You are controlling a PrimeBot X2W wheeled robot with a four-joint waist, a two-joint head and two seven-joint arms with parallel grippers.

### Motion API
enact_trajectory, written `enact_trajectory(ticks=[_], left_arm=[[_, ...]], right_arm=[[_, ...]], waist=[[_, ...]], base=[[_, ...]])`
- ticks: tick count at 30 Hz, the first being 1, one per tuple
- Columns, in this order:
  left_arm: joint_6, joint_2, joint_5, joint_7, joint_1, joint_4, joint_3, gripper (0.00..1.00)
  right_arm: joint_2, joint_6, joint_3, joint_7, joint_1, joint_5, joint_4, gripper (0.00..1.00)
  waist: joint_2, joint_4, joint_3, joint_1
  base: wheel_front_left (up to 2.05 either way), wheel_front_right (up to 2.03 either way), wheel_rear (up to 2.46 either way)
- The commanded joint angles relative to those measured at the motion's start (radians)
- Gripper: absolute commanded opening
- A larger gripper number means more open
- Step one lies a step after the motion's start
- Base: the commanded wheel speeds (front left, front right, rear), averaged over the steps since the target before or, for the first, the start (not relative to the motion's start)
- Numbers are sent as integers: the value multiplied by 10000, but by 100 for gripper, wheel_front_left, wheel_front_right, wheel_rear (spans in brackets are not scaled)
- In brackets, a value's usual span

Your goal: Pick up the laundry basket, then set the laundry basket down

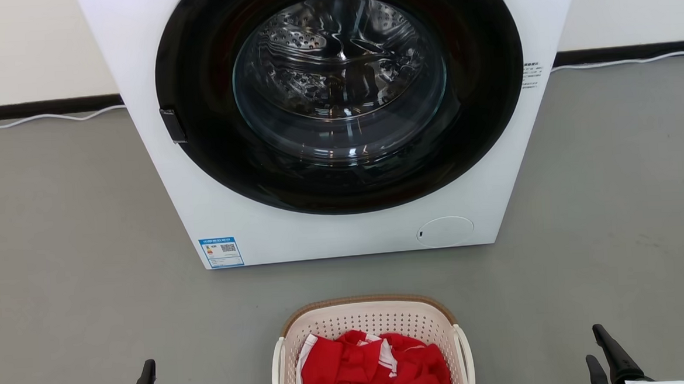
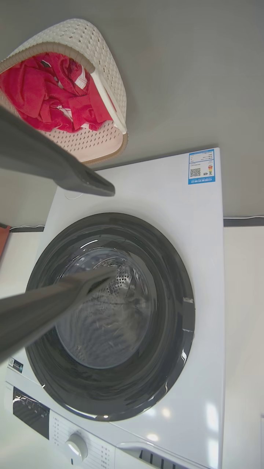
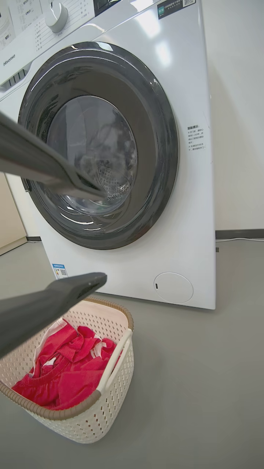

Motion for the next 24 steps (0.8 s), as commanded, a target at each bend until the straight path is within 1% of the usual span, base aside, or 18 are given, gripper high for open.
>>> enact_trajectory(ticks=[1, 5, 16, 24], left_arm=[[-6, 118, 52, -79, -426, -219, -34, 100], [-9, 136, 88, -196, -416, -197, -116, 100], [-16, 216, 393, -522, -523, -188, -403, 100], [-21, 271, 1027, -758, -593, -130, -568, 100]], right_arm=[[-159, 9, 5, -65, -393, -79, -275, 100], [-192, 13, 110, -142, -381, -155, -290, 100], [-430, 24, 546, -532, -511, -454, -350, 100], [-688, 31, 977, -859, -651, -803, -293, 100]], waist=[[0, -2, -44, 18], [0, -12, -132, -2], [0, -35, -273, -4], [0, -48, -381, -4]], base=[[0, 0, 0], [0, 0, 0], [0, 0, 0], [0, 0, 0]])
